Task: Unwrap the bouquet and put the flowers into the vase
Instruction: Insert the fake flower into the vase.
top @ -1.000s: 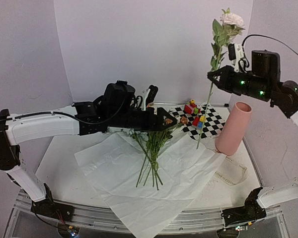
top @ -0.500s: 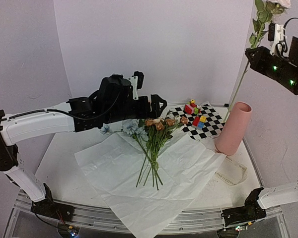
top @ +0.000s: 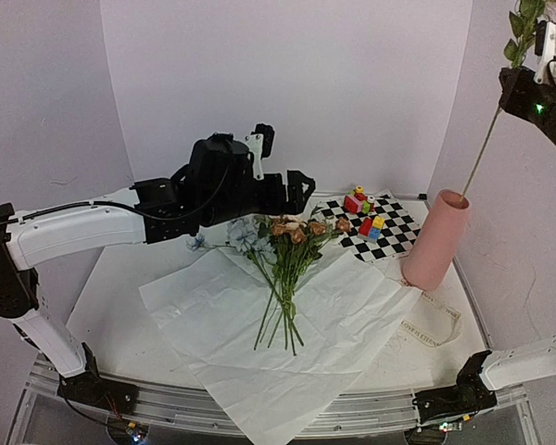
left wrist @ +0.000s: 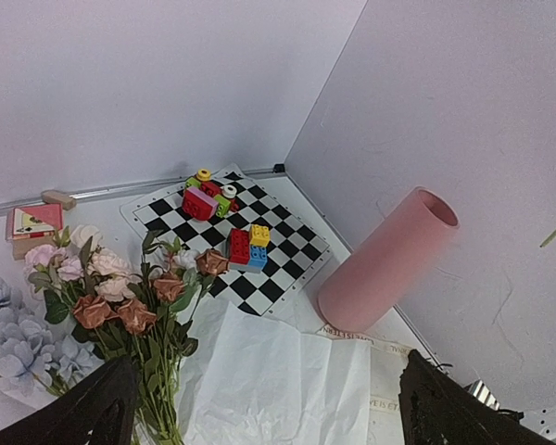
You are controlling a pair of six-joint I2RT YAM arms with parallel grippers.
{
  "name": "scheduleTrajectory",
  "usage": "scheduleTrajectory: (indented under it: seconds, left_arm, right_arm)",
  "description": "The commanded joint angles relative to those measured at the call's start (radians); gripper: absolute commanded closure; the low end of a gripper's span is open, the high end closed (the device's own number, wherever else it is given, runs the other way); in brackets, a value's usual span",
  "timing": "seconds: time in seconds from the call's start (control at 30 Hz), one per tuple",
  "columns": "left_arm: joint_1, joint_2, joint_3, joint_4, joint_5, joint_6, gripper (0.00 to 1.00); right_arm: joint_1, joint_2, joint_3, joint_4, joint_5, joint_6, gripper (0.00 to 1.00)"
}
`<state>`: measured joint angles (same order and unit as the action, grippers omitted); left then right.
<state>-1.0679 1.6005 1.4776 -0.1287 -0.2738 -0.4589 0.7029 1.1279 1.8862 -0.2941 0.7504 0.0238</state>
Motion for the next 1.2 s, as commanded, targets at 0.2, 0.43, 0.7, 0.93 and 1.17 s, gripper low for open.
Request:
scheduleTrajectory:
  seconds: [0.2,0.43,0.7,0.93,1.17]
  left_arm:
    - [-0.004,-0.090,-0.044,0.069,-0.026,0.062,0.01]
    - [-0.004,-0.156,-0.105,0.073,-0.048,0.047,0.01]
    - [-0.004,-0.206,-0.147,0.072,-0.058,0.014,0.01]
    - [-0.004,-0.265,-0.181,0.071,-0.094,0.018,0.02]
    - [-0.004,-0.284,-0.188,0.066,-0.114,0.020,0.02]
  right_arm:
    - [0.001,0.111,0.059,0.202,0.089,-0.233,1.00]
    - [-0.055,0.204,0.091,0.242,0.085,-0.257,1.00]
    - [-0.259,0.212,0.021,0.247,-0.056,-0.089,1.00]
    - [-0.345,0.202,-0.080,0.246,-0.097,0.001,1.00]
    - [-0.387,0.191,-0.177,0.272,-0.095,0.026,1.00]
